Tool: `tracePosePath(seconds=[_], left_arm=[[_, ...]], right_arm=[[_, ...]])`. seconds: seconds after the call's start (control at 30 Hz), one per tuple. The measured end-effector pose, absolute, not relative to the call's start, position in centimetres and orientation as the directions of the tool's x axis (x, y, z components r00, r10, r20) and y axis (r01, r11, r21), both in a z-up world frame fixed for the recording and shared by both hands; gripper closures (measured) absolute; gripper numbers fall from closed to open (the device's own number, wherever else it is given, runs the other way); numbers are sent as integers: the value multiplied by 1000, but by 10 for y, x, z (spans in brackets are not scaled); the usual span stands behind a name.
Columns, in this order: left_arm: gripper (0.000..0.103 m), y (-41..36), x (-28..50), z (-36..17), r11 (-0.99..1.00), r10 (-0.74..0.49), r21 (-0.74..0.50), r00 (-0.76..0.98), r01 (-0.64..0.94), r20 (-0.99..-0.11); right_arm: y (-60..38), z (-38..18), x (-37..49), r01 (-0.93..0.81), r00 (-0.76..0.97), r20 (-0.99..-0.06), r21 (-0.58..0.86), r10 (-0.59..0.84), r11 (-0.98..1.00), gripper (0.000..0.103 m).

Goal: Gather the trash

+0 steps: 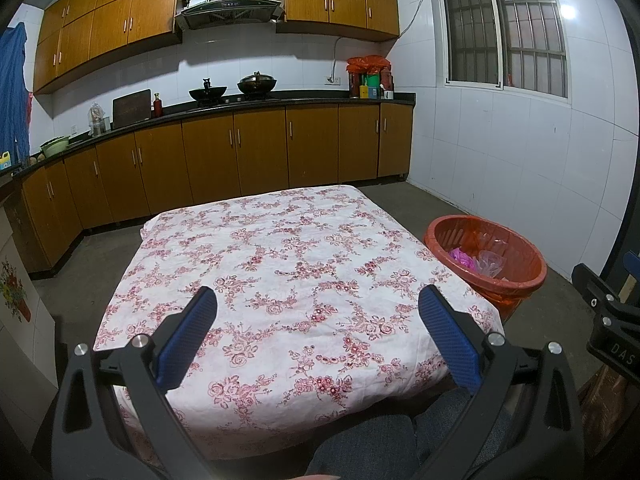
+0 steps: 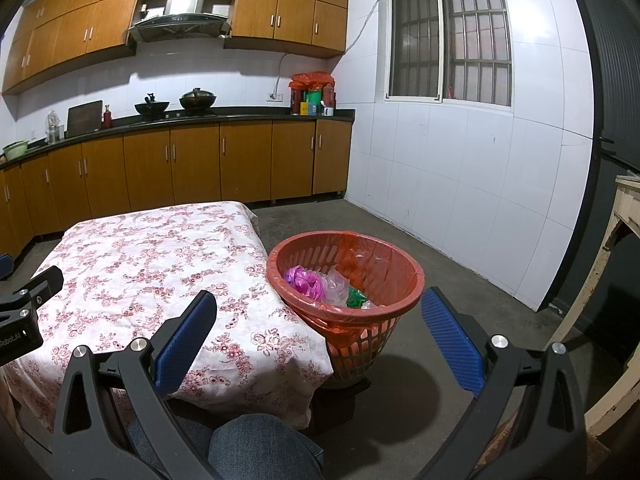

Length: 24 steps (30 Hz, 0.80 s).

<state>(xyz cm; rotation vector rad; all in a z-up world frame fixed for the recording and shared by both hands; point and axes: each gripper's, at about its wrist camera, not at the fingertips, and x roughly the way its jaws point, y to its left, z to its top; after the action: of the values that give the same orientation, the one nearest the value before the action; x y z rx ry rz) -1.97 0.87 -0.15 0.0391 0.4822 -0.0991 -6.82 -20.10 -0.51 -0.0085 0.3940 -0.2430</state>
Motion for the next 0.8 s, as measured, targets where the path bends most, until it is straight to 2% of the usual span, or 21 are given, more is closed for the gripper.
tracePosePath(seconds=[0.8], left_arm=[[4,8,-21,-3,994,-85,16,880,105,-467]], right_arm=[[-202,-5,-68,233,894,-381,-55,-236,971,2]])
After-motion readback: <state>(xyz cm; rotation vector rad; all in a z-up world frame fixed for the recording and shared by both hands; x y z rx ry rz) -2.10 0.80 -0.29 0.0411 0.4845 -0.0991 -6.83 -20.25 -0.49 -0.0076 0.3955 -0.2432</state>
